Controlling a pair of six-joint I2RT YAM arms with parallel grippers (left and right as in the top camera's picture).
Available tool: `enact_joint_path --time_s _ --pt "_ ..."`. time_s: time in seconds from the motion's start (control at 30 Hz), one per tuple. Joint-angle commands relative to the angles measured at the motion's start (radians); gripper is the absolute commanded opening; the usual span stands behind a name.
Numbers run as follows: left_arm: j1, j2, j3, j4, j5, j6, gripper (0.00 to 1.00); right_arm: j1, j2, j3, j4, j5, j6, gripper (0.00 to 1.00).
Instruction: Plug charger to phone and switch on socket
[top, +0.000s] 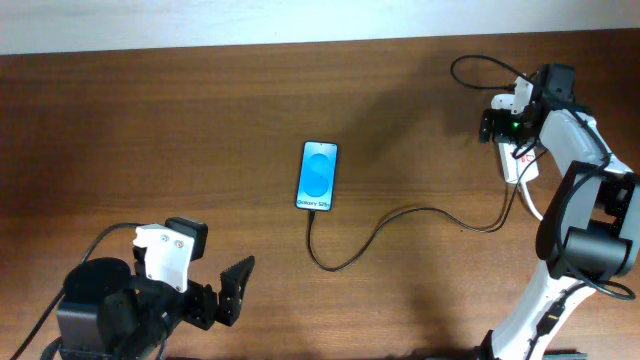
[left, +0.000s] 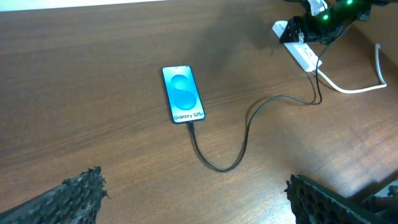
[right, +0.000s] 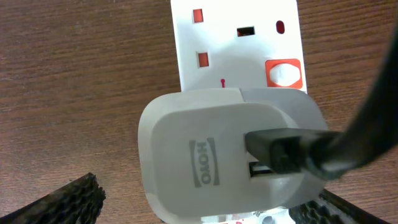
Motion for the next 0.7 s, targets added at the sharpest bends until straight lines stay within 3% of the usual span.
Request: enact_joint_path --time_s 0.0,0.27,0.67 --pt "-0.002 -0.002 -0.007 0.002 0.000 0.014 0.99 0.015 0.045 0.006 -0.003 -0.100 0.002 0.98" --pt "-0.001 -0.002 -0.007 0.002 0.000 0.014 0.99 0.015 0.084 0.006 0.004 -0.193 0.001 0.98" --pt "-0.001 -0.002 -0.007 0.002 0.000 0.014 0.99 0.014 0.084 0.008 -0.052 -0.139 0.043 0.99"
